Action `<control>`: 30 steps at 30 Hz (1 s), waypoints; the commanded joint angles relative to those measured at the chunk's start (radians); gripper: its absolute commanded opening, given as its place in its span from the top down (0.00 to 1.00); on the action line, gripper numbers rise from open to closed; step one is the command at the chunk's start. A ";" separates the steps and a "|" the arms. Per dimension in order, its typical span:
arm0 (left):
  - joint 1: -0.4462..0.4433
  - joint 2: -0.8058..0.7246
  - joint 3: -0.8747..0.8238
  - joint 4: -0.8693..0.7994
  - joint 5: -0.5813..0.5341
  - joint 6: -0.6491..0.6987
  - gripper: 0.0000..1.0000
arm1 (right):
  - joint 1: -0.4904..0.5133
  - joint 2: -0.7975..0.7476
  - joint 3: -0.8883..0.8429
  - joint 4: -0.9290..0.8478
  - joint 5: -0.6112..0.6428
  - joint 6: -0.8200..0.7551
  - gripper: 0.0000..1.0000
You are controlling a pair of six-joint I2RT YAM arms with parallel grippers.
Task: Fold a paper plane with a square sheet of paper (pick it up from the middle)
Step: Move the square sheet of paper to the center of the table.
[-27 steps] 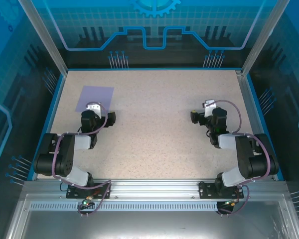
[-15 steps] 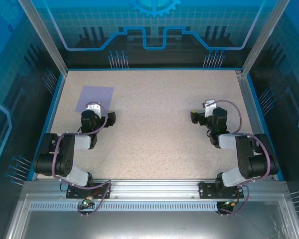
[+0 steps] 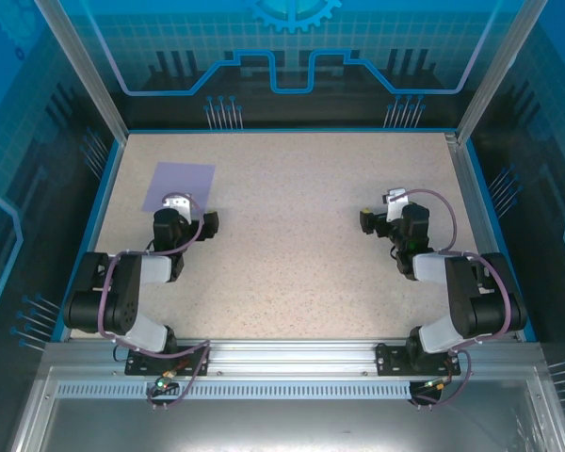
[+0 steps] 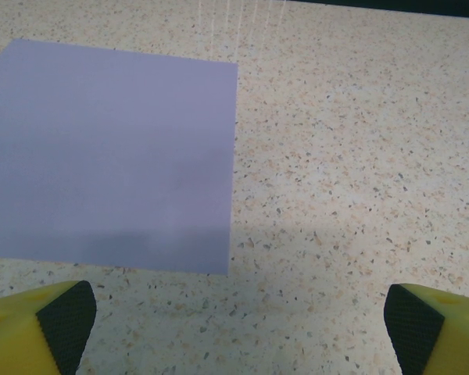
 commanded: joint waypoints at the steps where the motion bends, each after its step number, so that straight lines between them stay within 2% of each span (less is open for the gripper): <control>1: 0.001 -0.085 0.068 -0.126 -0.035 -0.010 0.01 | -0.020 -0.059 0.001 -0.036 -0.009 -0.002 0.01; 5: 0.000 -0.156 0.164 -0.378 -0.082 -0.082 0.01 | -0.020 -0.204 0.004 -0.177 -0.046 0.010 0.01; 9: 0.000 -0.181 0.268 -0.591 -0.076 -0.167 0.01 | -0.014 -0.331 0.032 -0.340 -0.133 0.047 0.01; 12: 0.000 -0.163 0.380 -0.779 -0.082 -0.207 0.01 | 0.010 -0.427 0.077 -0.490 -0.219 0.073 0.01; 14: 0.001 -0.132 0.471 -0.904 -0.081 -0.233 0.01 | 0.023 -0.464 0.107 -0.550 -0.324 0.110 0.01; 16: 0.002 -0.099 0.532 -0.983 -0.068 -0.255 0.01 | 0.063 -0.486 0.145 -0.619 -0.354 0.117 0.01; 23: 0.057 0.051 0.711 -1.149 -0.055 -0.281 0.01 | 0.216 -0.515 0.272 -0.794 -0.356 0.112 0.01; 30: 0.104 0.229 0.875 -1.235 -0.047 -0.284 0.01 | 0.344 -0.451 0.359 -0.835 -0.316 0.117 0.01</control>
